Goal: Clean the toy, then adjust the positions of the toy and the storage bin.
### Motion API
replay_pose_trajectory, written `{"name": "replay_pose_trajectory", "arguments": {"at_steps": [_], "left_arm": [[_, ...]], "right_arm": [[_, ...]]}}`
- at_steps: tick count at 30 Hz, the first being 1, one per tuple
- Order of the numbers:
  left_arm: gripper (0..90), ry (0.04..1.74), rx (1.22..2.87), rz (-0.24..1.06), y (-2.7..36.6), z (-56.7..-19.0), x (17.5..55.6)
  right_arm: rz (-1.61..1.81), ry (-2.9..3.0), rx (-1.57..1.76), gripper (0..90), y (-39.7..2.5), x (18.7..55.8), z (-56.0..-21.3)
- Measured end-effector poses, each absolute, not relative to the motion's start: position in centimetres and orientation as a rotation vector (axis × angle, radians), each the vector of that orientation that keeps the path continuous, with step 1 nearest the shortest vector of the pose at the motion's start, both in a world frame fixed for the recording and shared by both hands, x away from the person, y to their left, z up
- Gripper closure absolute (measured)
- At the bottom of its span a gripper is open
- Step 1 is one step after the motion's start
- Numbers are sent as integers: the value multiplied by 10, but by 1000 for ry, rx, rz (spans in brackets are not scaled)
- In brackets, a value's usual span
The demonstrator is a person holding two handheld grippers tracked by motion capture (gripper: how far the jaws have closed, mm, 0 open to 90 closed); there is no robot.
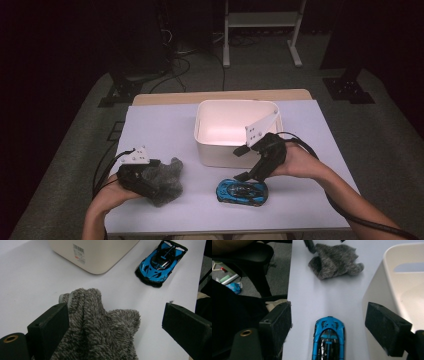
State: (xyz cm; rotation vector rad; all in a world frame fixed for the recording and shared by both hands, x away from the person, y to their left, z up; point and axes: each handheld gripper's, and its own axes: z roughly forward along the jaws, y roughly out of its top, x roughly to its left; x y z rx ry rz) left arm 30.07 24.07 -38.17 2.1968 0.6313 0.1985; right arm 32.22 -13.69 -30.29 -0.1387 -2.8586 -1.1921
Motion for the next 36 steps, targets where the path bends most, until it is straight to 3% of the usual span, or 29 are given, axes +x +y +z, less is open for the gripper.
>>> {"name": "replay_pose_trajectory", "arguments": {"at_steps": [19, 36], "left_arm": [[67, 605, 2207, 200, 238, -379, 301], [67, 612, 2206, 198, 237, -379, 299]], "right_arm": [[-1047, -2891, -260, 175, -143, 311, -390], [-1023, -2928, -327, 161, -141, 315, -427]]}}
